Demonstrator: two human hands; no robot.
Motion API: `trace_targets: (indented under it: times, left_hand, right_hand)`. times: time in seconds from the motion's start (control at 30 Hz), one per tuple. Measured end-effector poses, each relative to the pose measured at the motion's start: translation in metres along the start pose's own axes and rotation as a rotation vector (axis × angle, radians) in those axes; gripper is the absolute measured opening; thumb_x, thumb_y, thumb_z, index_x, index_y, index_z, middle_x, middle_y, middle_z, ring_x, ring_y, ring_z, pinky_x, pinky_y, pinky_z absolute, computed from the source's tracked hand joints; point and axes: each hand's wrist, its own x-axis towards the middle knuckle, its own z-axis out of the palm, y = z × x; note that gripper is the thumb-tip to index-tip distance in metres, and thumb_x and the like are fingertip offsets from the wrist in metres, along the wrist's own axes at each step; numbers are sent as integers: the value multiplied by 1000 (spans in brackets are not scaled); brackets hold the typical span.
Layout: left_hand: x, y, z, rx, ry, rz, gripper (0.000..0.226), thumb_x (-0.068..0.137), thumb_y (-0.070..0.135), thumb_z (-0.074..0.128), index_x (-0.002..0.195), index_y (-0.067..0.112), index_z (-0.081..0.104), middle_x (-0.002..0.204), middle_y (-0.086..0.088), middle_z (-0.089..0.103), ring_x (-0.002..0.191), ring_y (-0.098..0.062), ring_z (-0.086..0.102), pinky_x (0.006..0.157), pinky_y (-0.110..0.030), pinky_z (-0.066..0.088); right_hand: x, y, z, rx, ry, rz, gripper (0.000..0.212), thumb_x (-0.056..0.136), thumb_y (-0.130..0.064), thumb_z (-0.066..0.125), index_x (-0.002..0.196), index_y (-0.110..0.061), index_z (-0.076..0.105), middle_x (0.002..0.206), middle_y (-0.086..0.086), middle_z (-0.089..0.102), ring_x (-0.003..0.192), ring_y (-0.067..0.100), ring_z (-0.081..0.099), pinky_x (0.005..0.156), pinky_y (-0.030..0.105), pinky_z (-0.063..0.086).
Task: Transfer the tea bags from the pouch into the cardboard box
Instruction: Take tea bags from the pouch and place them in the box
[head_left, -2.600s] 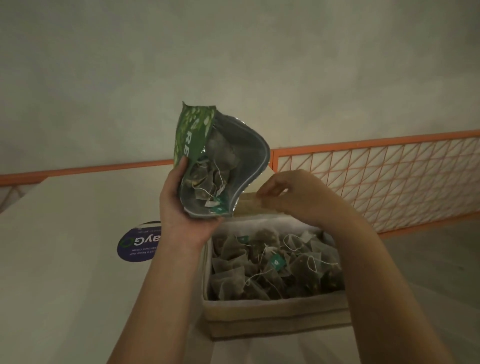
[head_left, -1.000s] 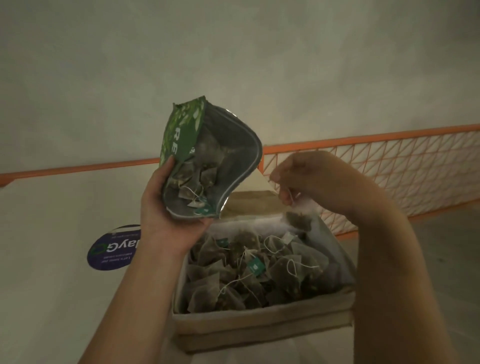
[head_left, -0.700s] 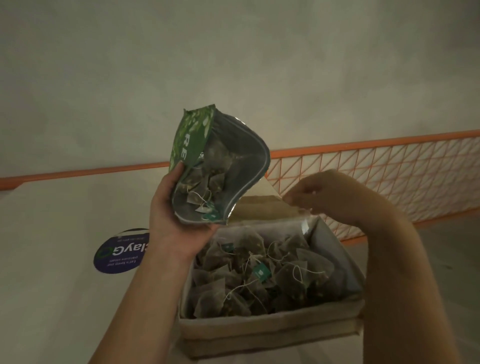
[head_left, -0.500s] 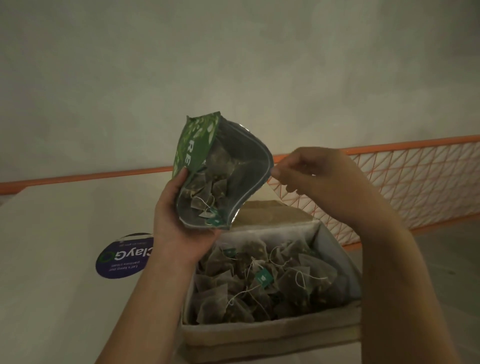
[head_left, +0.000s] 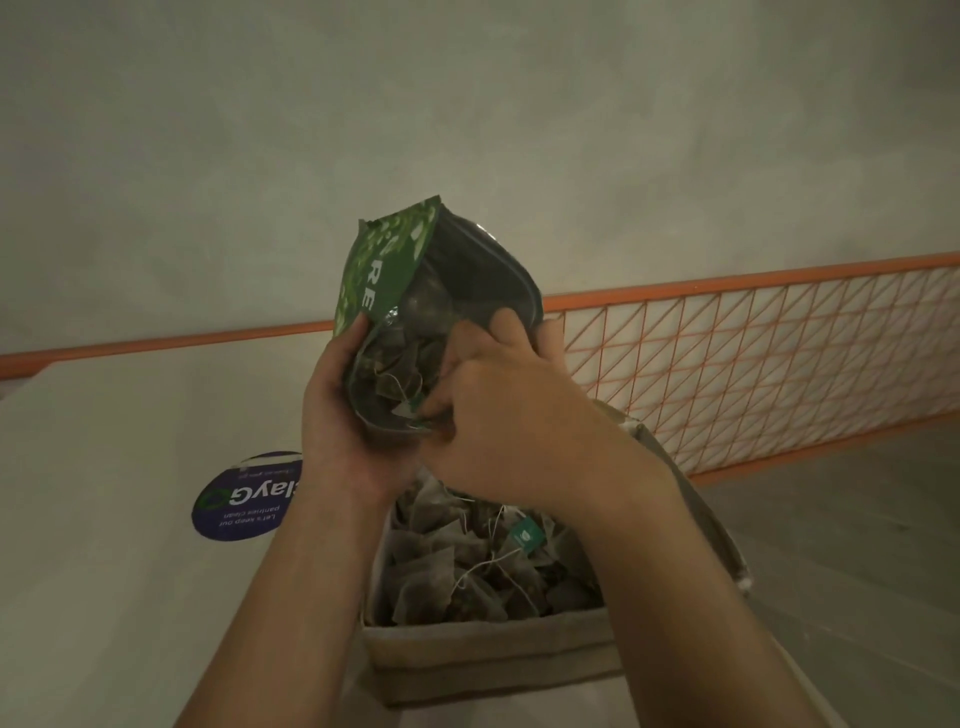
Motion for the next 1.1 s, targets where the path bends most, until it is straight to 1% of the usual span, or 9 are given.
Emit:
trace_targets:
  times: [0.13, 0.23, 0.3, 0.37, 0.47, 0.67, 0.77, 0.93, 1.1]
  left_hand:
    - [-1, -1, 0, -12, 6, -44, 49, 100, 45, 44, 101, 11, 79, 108, -9, 74, 89, -24, 74, 72, -32, 61]
    - [-1, -1, 3, -32, 12, -60, 49, 101, 44, 43, 96, 11, 78, 98, -8, 75, 80, -22, 74, 62, -30, 60]
    - [0, 0, 3, -55, 23, -59, 42, 100, 43, 46, 104, 13, 74, 100, -8, 75, 83, -23, 74, 65, -30, 60]
    - [0, 0, 3, -57, 29, -68, 40, 99, 44, 49, 111, 14, 72, 109, -9, 74, 89, -25, 73, 69, -32, 60]
    - [0, 0, 3, -44, 48, -76, 45, 97, 46, 52, 125, 15, 68, 121, -13, 71, 89, -30, 74, 67, -32, 60]
    - [-1, -1, 6, -59, 25, -75, 47, 97, 44, 51, 129, 14, 67, 127, -12, 68, 94, -29, 72, 69, -33, 60]
    - [0, -1, 4, -35, 0, -72, 53, 97, 45, 49, 138, 14, 60, 135, -13, 65, 100, -30, 71, 75, -35, 60]
    - [2, 0, 0, -62, -14, -73, 41, 98, 44, 51, 125, 18, 68, 132, -7, 66, 105, -27, 68, 75, -33, 59]
    - [2, -1, 1, -53, 0, -84, 46, 96, 46, 52, 131, 18, 65, 143, -10, 60, 113, -30, 62, 75, -33, 58]
  right_hand:
    - [2, 9, -7, 88, -61, -33, 19, 87, -41, 60, 98, -34, 75, 107, -11, 52, 105, 13, 32, 94, 36, 22]
    - [6, 19, -13, 301, -25, 14, 15, 88, -44, 63, 91, -37, 75, 88, -19, 61, 96, 4, 50, 95, 32, 35]
    - [5, 23, -20, 482, 90, 73, 15, 90, -40, 62, 95, -32, 74, 77, -22, 62, 76, -3, 60, 78, 16, 49]
    - [5, 27, -25, 633, 273, 147, 15, 91, -35, 62, 94, -26, 74, 77, -14, 69, 69, 1, 64, 66, 14, 53]
    - [5, 32, -29, 875, 452, 246, 10, 92, -26, 64, 87, -21, 71, 74, -4, 72, 60, 7, 66, 57, 18, 54]
    - [6, 36, -36, 1280, 449, 308, 17, 100, -16, 51, 104, 0, 55, 84, 8, 74, 58, 26, 69, 58, 36, 60]
    - [6, 35, -35, 1221, 315, 277, 17, 100, -16, 50, 102, 0, 54, 73, 10, 71, 61, 28, 70, 62, 39, 61]
    - [1, 34, -43, 1192, 471, 189, 18, 99, -17, 53, 104, -2, 61, 60, 0, 61, 53, 15, 62, 61, 34, 57]
    - [2, 40, -36, 921, 359, 260, 11, 96, -24, 58, 95, -16, 67, 59, -3, 63, 51, 5, 59, 55, 16, 51]
